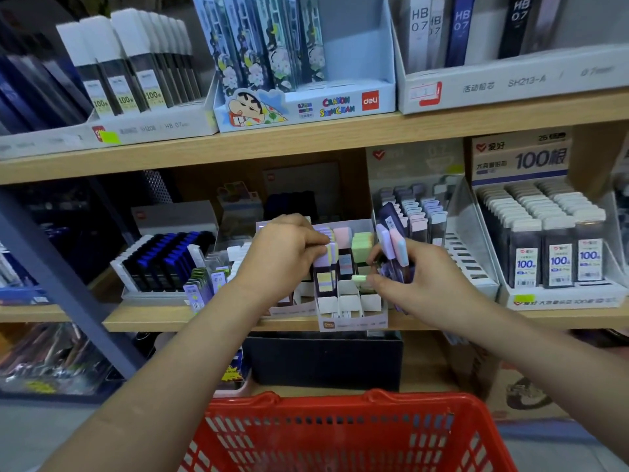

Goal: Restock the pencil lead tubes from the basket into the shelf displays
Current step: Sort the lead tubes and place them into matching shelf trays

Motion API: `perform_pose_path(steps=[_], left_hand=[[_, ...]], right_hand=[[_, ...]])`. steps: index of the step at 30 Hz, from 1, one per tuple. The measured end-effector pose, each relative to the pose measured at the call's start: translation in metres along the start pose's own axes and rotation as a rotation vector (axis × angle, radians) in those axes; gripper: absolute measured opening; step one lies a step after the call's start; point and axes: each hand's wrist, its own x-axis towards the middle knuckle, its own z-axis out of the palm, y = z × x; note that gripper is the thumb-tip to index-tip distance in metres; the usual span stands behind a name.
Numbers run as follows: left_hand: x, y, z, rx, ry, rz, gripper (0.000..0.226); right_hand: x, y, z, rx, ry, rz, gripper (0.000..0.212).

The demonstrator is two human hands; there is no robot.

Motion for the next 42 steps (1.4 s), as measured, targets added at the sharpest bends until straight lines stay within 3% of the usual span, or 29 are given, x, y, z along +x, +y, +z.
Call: perform_pose_path(steps=[4, 7, 14, 21, 32, 37, 42], left_hand=[[0.003, 0.007, -0.008, 0.125, -0.094, 0.074, 0.042], [0.004, 0.01, -0.011, 0.342, -0.273, 0.186, 0.055], [0.009, 0.004, -0.017, 0.353, -0.349, 0.228, 0.041], [0.004, 0.022, -0.004, 0.038, -0.149, 0.209, 0.038], [0.024, 0.032, 0.02, 0.045, 0.005, 0.16, 0.021], [0.03, 0.032, 0.023, 0.036, 0.013, 0.094, 0.015], [0.033, 0.037, 0.024, 0.085, -0.012, 0.118, 0.016]], right_hand=[[0.002, 0.0, 0.002, 0.038, 0.014, 0.011, 0.015], [0.003, 0.001, 0.003, 0.07, 0.027, 0.026, 0.017], [0.011, 0.003, 0.012, 0.066, 0.195, 0.079, 0.004], [0.022, 0.001, 0.015, 0.079, 0.252, 0.111, 0.007], [0.005, -0.004, -0.013, 0.088, 0.216, 0.07, 0.003], [-0.004, -0.011, -0.026, 0.192, -0.003, 0.113, 0.006], [-0.01, -0.008, -0.036, 0.6, -0.546, 0.315, 0.015]])
